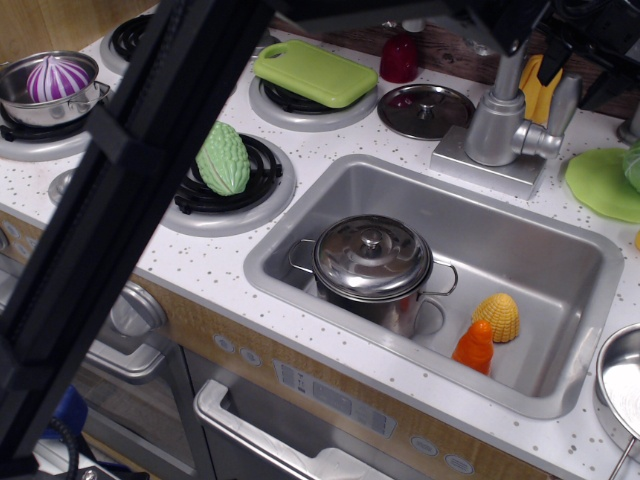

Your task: Turn lever vertical to front

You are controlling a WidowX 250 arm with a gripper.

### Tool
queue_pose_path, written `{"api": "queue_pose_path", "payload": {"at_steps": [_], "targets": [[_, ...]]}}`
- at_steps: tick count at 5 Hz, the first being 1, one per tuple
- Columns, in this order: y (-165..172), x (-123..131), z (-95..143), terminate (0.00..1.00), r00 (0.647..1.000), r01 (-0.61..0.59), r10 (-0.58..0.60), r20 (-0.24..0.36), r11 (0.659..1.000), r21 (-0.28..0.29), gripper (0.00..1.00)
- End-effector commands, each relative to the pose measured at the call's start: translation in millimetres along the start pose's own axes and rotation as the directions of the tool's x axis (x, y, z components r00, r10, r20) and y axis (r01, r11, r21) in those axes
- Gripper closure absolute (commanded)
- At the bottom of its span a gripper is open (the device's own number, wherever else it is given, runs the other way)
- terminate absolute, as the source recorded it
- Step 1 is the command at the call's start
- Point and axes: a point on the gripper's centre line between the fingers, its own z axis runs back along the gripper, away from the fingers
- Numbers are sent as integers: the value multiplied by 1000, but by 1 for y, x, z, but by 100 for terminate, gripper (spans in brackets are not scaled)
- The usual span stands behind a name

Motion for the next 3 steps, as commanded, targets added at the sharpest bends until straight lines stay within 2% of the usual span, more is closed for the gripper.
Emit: {"api": "queue_pose_path", "payload": {"at_steps": [1, 3], "targets": [[1, 3, 27, 0, 997, -79, 79, 19, 997, -22, 100], [-11, -31, 24, 0, 988, -144, 138, -67, 983, -111, 100]]}}
